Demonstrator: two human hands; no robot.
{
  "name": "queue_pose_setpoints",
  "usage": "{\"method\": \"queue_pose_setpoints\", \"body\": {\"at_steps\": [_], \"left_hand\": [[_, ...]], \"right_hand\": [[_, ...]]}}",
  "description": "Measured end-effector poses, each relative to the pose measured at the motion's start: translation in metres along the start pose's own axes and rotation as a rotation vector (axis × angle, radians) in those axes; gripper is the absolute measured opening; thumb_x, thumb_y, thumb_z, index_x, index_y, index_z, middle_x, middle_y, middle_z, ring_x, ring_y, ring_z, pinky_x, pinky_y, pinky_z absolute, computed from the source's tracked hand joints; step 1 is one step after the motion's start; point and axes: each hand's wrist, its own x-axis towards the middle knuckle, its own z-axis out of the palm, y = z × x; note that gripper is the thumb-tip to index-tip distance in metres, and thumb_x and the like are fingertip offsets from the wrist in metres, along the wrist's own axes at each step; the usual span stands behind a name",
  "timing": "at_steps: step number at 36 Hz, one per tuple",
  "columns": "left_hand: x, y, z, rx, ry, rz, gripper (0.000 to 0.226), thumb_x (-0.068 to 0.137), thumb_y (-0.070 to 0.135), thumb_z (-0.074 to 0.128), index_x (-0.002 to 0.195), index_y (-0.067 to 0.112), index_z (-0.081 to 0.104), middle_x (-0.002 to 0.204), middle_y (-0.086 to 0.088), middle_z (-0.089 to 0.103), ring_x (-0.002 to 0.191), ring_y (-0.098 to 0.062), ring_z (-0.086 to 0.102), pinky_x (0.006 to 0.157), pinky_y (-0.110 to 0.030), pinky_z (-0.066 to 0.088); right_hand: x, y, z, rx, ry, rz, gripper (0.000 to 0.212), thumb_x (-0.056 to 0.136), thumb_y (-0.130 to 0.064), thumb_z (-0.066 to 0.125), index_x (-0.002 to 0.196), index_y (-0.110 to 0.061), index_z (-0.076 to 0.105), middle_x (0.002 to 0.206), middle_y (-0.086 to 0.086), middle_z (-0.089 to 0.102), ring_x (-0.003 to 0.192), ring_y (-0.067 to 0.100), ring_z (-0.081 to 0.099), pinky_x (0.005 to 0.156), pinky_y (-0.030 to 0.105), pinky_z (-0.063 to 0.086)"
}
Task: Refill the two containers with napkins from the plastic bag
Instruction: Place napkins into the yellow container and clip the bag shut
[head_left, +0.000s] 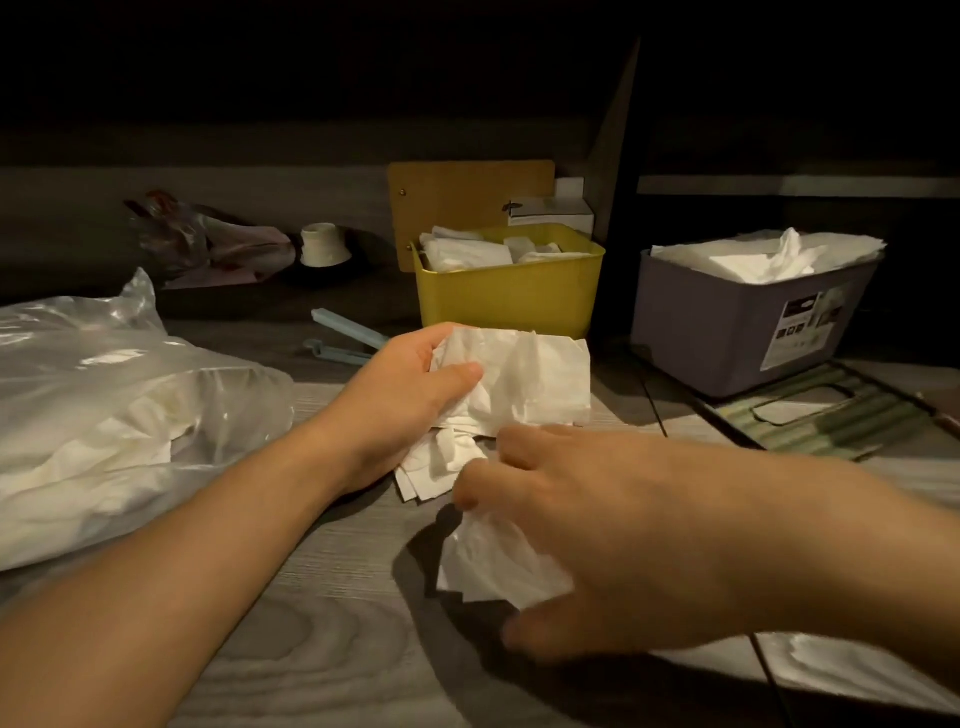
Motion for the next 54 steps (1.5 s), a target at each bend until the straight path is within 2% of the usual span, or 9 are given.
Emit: {"method": "queue_pose_setpoints", "body": {"at_steps": [5,14,24,32,36,41,46,51,54], "left_hand": [[-0.002,0.002,0.001,0.022,-0.006,0.007,0.027,0.103,0.002,0.048,0.12,0.012,0.066,0.109,-0.009,0.076,0.102,-0.025,0.073,0.088,-0.04,0.06],[-0.002,0.002,0.001,0.034,0.016,-0.003,0.027,0.102,0.001,0.049,0.118,0.015,0.067,0.11,-0.01,0.076,0.106,-0.028,0.072,0.1,-0.053,0.054],[-0.004,0.004,0.001,0.054,0.008,-0.009,0.028,0.103,0.003,0.049,0.119,0.016,0.067,0.11,-0.008,0.076,0.105,-0.027,0.072,0.098,-0.053,0.054],[-0.004,0.005,0.001,0.055,0.004,-0.014,0.028,0.103,0.003,0.048,0.12,0.015,0.066,0.111,-0.008,0.076,0.105,-0.026,0.072,0.097,-0.05,0.056],[-0.003,0.003,0.0,0.05,-0.002,-0.015,0.028,0.103,0.002,0.048,0.121,0.014,0.066,0.112,-0.01,0.075,0.106,-0.027,0.072,0.098,-0.049,0.055],[-0.003,0.004,0.001,0.051,0.009,-0.018,0.028,0.103,0.003,0.048,0.119,0.018,0.066,0.112,-0.008,0.075,0.106,-0.025,0.072,0.098,-0.049,0.056],[-0.003,0.004,0.002,0.054,-0.003,-0.022,0.029,0.103,0.003,0.048,0.12,0.019,0.066,0.113,-0.007,0.075,0.106,-0.025,0.072,0.096,-0.046,0.057],[-0.002,0.002,0.002,0.003,-0.04,0.02,0.029,0.102,0.001,0.05,0.123,0.014,0.065,0.11,-0.009,0.076,0.103,-0.026,0.073,0.09,-0.043,0.059],[-0.002,-0.005,-0.008,0.04,-0.047,0.041,0.028,0.099,0.002,0.056,0.126,0.005,0.062,0.111,-0.01,0.073,0.1,-0.018,0.072,0.08,-0.028,0.057]], "right_hand": [[0.002,0.009,-0.004,0.074,0.023,0.036,0.06,0.092,-0.043,0.06,0.139,-0.051,0.024,0.121,-0.019,0.041,0.09,0.006,0.047,0.065,0.022,0.04],[0.0,0.015,-0.012,0.03,-0.038,0.01,0.061,0.101,-0.02,0.044,0.142,-0.062,0.026,0.101,-0.022,0.034,0.078,-0.002,0.041,0.066,0.02,0.038],[-0.003,-0.002,-0.01,-0.129,-0.064,-0.01,0.065,0.088,-0.073,0.051,0.142,-0.049,0.023,0.126,-0.01,0.044,0.105,0.016,0.054,0.08,0.033,0.053],[0.0,0.001,-0.005,-0.103,0.048,0.028,0.05,0.097,-0.044,0.053,0.142,-0.042,0.031,0.12,-0.007,0.054,0.089,0.015,0.053,0.066,0.027,0.047],[-0.003,0.009,-0.014,0.045,0.022,0.027,0.042,0.1,-0.037,0.047,0.139,-0.051,0.038,0.122,-0.013,0.06,0.099,0.011,0.058,0.082,0.031,0.053],[-0.001,0.019,-0.02,0.1,0.066,0.066,0.043,0.102,-0.03,0.046,0.136,-0.056,0.043,0.081,-0.032,0.044,0.075,-0.009,0.048,0.063,0.012,0.036],[0.001,0.025,-0.017,0.156,0.125,0.1,0.052,0.099,-0.029,0.055,0.14,-0.055,0.039,0.123,-0.023,0.055,0.092,0.001,0.052,0.07,0.011,0.042],[0.003,0.032,-0.026,0.184,0.286,0.135,0.028,0.094,-0.03,0.065,0.115,-0.048,0.064,0.092,-0.028,0.057,0.08,-0.008,0.058,0.061,0.009,0.046],[-0.004,0.041,-0.041,0.58,0.514,0.088,0.015,0.089,-0.023,0.068,0.092,-0.038,0.069,0.084,-0.016,0.069,0.083,-0.008,0.065,0.069,0.01,0.054]]}}
